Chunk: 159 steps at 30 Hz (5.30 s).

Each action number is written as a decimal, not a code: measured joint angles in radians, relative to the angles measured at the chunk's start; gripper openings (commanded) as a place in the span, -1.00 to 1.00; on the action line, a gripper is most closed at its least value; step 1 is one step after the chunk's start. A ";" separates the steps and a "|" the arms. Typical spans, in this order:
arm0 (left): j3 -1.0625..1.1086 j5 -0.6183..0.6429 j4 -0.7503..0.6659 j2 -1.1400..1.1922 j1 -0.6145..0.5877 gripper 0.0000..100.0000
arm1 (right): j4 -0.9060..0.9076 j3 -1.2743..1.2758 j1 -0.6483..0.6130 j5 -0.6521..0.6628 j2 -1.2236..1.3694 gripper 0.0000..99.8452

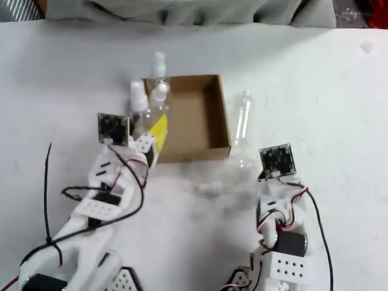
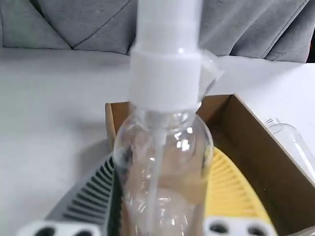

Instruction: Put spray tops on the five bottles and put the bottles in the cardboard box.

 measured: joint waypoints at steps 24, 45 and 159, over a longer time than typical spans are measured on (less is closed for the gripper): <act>0.008 -0.095 -0.025 0.083 0.000 -0.96 | 0.000 0.000 0.000 0.000 0.000 -0.97; 0.034 -0.106 -0.025 0.084 -0.005 -0.65 | 0.000 0.000 0.000 0.000 0.000 -0.97; 0.258 -0.241 1.537 -1.254 -0.167 -0.96 | 0.049 -0.040 0.055 0.000 0.000 -0.97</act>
